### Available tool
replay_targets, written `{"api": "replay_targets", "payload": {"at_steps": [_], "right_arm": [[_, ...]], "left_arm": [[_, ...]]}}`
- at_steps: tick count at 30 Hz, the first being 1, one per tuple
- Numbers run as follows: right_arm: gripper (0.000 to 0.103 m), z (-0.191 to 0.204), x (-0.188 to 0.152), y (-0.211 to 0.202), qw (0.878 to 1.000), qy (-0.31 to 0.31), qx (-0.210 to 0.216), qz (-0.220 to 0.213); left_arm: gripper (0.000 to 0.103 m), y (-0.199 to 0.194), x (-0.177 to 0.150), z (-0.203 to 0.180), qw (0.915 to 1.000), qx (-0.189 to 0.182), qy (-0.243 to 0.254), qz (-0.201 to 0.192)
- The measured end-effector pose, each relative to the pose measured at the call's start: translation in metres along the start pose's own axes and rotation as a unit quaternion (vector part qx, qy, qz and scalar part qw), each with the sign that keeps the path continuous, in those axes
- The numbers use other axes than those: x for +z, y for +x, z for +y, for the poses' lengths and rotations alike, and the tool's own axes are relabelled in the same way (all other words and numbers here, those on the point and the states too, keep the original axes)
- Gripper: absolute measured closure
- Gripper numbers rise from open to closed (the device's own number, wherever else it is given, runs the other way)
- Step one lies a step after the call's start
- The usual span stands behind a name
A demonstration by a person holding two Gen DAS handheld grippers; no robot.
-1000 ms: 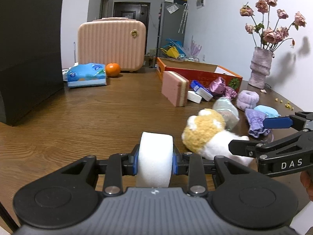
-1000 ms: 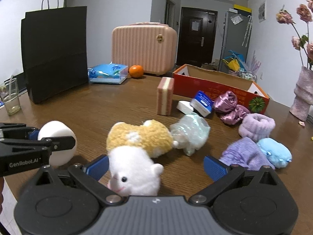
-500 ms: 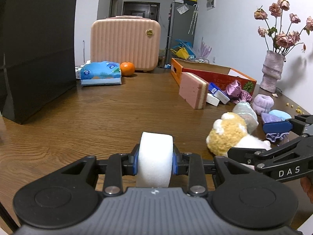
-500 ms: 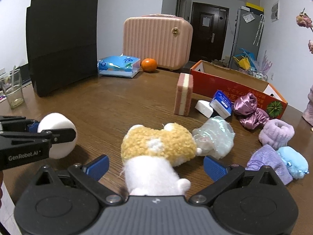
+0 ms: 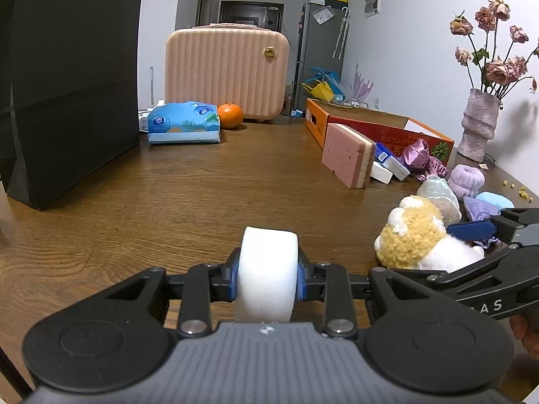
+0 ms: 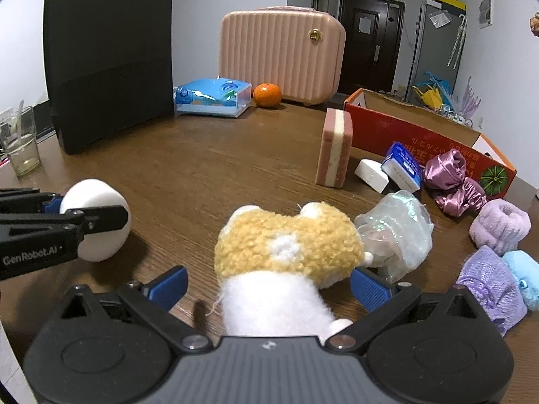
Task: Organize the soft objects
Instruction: 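Lift the white sponge with the left gripper while the right gripper grasps the plush sheep, then carry the sponge and plush sheep in both grippers over the cardboard box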
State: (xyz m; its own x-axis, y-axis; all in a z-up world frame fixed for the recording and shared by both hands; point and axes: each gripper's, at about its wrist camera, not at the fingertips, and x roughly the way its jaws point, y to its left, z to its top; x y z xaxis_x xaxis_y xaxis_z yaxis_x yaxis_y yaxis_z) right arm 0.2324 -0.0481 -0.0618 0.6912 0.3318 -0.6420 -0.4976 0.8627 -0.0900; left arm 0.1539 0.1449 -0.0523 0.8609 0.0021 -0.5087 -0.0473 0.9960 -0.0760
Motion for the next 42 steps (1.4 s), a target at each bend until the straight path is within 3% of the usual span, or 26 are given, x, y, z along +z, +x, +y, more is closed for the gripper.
{"api": "replay_targets", "payload": {"at_steps": [9, 14, 18, 20, 42], "right_arm": [[0.008, -0.001, -0.003, 0.009, 1.000, 0.001, 0.004, 0.012], [0.032, -0.004, -0.003, 0.010, 1.000, 0.007, 0.008, 0.016], [0.040, -0.005, -0.003, 0.009, 1.000, 0.010, 0.012, 0.013], [0.052, -0.006, -0.003, 0.008, 1.000, 0.012, 0.013, 0.011], [0.054, -0.008, -0.001, -0.016, 0.999, 0.018, 0.024, -0.027]], "left_arm": [[0.073, 0.005, 0.000, 0.000, 1.0000, 0.002, 0.000, 0.003], [0.073, 0.005, -0.001, -0.001, 1.0000, 0.002, 0.001, 0.003], [0.073, 0.005, 0.000, -0.001, 1.0000, 0.002, 0.000, 0.003], [0.073, 0.005, 0.000, -0.001, 1.0000, 0.002, 0.001, 0.003], [0.073, -0.010, 0.007, -0.013, 0.9998, 0.003, 0.013, -0.016]]}}
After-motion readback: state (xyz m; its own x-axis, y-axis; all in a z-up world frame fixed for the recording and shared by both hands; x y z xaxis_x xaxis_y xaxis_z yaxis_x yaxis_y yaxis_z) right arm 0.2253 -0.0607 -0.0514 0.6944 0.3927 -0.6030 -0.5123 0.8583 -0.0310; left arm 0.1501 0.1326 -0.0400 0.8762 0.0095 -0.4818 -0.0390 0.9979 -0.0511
